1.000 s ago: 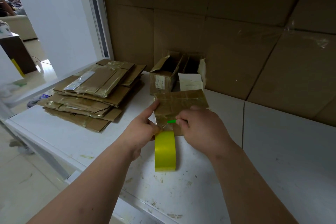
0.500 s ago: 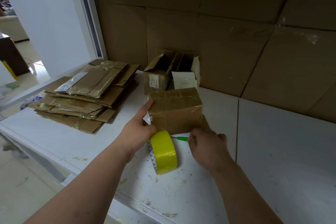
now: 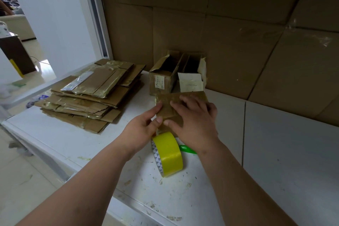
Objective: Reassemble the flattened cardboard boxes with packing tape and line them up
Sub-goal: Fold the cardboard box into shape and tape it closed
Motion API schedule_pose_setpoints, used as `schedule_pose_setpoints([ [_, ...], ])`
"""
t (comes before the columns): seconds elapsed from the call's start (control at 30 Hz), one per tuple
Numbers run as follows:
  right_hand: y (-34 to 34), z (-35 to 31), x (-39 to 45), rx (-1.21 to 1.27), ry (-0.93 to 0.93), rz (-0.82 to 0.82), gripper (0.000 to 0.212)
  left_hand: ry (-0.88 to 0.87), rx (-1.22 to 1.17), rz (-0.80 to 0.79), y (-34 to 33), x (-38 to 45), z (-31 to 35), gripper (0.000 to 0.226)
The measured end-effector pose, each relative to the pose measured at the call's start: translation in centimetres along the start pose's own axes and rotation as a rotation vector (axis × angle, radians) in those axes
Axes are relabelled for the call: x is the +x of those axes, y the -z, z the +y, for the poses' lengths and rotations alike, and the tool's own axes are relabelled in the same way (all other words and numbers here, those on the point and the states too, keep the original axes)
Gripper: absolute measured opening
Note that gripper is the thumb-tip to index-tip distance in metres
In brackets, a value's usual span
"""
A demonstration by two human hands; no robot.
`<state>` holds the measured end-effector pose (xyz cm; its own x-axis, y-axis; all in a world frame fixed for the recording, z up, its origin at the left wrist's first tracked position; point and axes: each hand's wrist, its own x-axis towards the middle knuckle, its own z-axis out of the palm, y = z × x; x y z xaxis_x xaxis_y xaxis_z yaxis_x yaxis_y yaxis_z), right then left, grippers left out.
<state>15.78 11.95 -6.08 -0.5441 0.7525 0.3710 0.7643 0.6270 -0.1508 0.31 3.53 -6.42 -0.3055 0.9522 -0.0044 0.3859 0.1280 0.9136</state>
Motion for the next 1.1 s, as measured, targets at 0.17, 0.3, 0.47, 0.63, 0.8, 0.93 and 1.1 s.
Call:
schedule_pose_setpoints([
  [0.17,-0.4,1.1,0.3,-0.023,0.016,-0.008,0.06,-0.017,-0.029,-0.127,1.3,0.7,-0.3,0.04],
  [0.3,0.1,1.7,0.2,0.013,0.026,-0.083,0.061,-0.034,-0.087,-0.147,1.5,1.1,-0.6,0.041],
  [0.47,-0.2,1.3,0.1,0.035,-0.012,-0.08,0.061,-0.032,-0.111,-0.025,0.3,1.2,-0.5,0.037],
  [0.63,0.1,1.5,-0.1,0.084,-0.029,-0.107,0.064,-0.007,-0.151,-0.059,0.5,1.1,-0.4,0.042],
  [0.8,-0.5,1.2,0.1,0.076,-0.031,-0.07,0.061,-0.029,-0.084,-0.053,0.6,1.1,-0.4,0.042],
  [0.93,-0.5,1.3,-0.2,0.062,-0.008,-0.096,0.069,-0.036,-0.065,-0.031,0.3,0.9,-0.4,0.044],
  [1.1,0.0,2.0,-0.7,0.206,-0.031,-0.017,0.058,-0.004,-0.088,-0.033,0.3,0.8,-0.5,0.047],
])
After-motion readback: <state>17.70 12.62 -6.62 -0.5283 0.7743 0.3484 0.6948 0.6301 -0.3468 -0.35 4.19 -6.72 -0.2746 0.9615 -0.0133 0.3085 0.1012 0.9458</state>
